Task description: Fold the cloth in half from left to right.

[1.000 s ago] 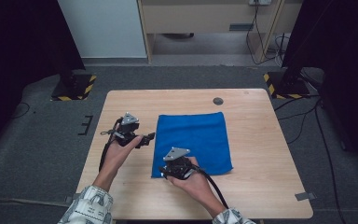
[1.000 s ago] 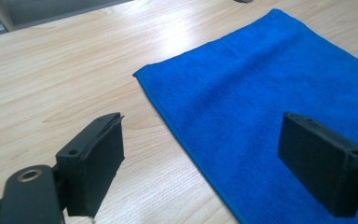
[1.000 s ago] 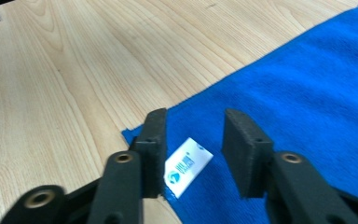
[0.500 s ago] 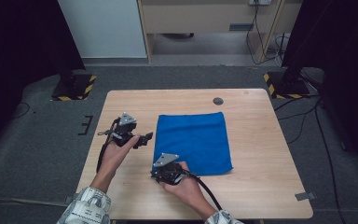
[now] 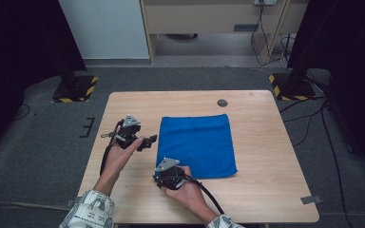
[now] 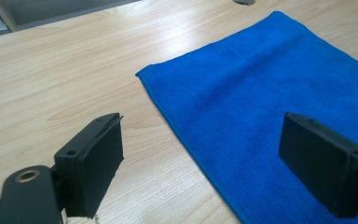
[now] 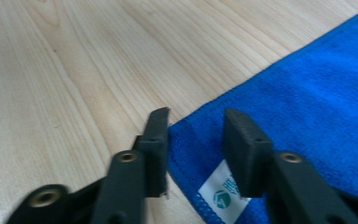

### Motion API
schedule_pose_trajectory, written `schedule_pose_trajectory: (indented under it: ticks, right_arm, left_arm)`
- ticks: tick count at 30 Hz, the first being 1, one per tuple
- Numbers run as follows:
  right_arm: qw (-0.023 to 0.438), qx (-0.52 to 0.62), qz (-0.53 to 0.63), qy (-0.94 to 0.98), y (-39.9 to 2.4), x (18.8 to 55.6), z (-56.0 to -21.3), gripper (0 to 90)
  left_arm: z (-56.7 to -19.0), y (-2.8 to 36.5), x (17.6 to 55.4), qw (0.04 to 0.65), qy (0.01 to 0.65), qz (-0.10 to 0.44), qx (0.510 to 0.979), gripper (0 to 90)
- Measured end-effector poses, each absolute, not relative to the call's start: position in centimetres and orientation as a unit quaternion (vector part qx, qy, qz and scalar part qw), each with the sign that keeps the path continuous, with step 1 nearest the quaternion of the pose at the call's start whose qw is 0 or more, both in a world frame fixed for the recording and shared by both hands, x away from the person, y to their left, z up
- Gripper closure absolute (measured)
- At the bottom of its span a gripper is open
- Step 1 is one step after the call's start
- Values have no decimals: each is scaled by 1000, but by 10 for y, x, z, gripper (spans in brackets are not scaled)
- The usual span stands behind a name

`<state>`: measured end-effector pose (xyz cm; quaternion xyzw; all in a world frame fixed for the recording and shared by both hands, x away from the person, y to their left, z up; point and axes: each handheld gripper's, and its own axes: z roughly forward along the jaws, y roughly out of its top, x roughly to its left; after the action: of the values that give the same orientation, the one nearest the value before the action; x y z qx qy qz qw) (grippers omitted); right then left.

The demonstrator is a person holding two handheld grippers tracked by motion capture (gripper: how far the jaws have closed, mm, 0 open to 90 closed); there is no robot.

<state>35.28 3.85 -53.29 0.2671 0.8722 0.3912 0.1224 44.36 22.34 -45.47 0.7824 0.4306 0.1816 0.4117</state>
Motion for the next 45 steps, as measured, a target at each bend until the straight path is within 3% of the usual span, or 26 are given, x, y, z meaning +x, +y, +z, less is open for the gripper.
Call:
schedule_pose_trajectory:
  ticks: [6,8,17,28,45]
  right_arm:
    - [133,274,384,872,36,357,-532,851]
    - [127,283,387,868,35,358,-532,870]
    - [99,276,411,863,40,342,-529,880]
    - [75,285,431,853,46,325,-525,880]
    - [69,284,435,852,62,325,-524,879]
  left_arm:
    - [-457,223,447,418,433,177,779,134]
    - [-457,223,447,419,431,175,780,136]
    - [-463,226,460,428,429,167,778,156]
    - [-483,224,494,386,419,164,805,302]
    - [-518,223,536,358,429,166,813,426]
